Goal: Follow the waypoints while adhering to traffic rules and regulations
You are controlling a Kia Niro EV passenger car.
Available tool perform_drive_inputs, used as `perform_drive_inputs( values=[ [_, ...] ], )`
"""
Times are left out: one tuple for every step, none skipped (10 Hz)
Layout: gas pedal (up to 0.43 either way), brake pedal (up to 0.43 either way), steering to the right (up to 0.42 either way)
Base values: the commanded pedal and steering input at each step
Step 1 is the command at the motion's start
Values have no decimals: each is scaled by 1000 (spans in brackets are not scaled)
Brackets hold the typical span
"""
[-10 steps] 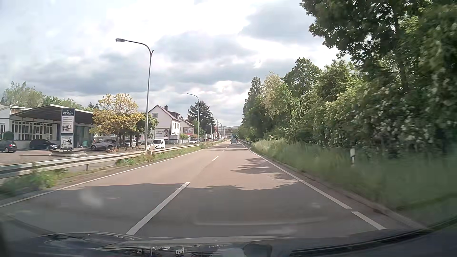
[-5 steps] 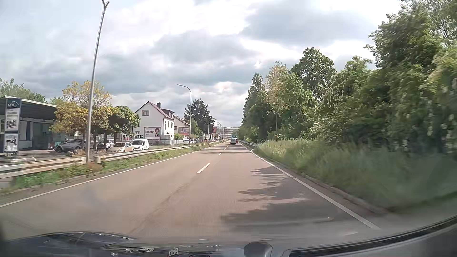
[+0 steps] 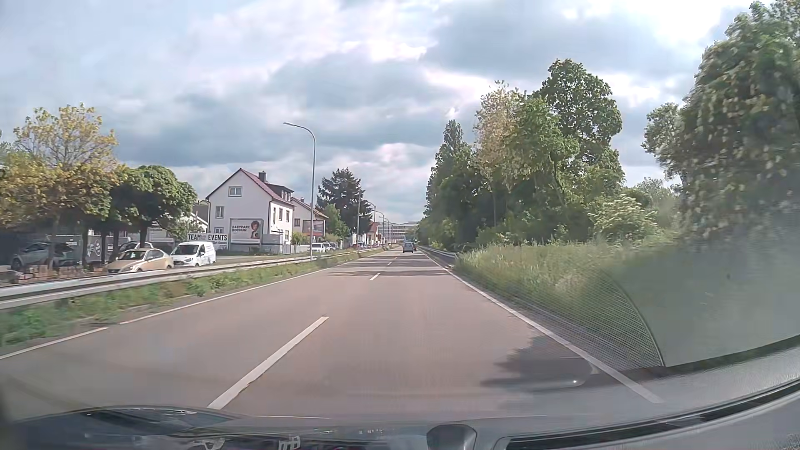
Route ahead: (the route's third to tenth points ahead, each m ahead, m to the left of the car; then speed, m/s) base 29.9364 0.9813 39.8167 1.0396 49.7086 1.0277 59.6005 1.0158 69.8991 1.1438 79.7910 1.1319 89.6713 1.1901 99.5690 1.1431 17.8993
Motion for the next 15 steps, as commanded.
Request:
perform_drive_inputs(
  values=[
    [118,0,1],
    [118,0,1],
    [118,0,1],
    [118,0,1],
    [110,0,1],
    [98,0,1],
    [20,0,2],
    [0,0,3],
    [0,0,3],
    [0,0,3],
    [0,0,3],
    [0,0,3],
    [0,0,3],
    [0,0,3],
    [0,0,3]
  ],
)
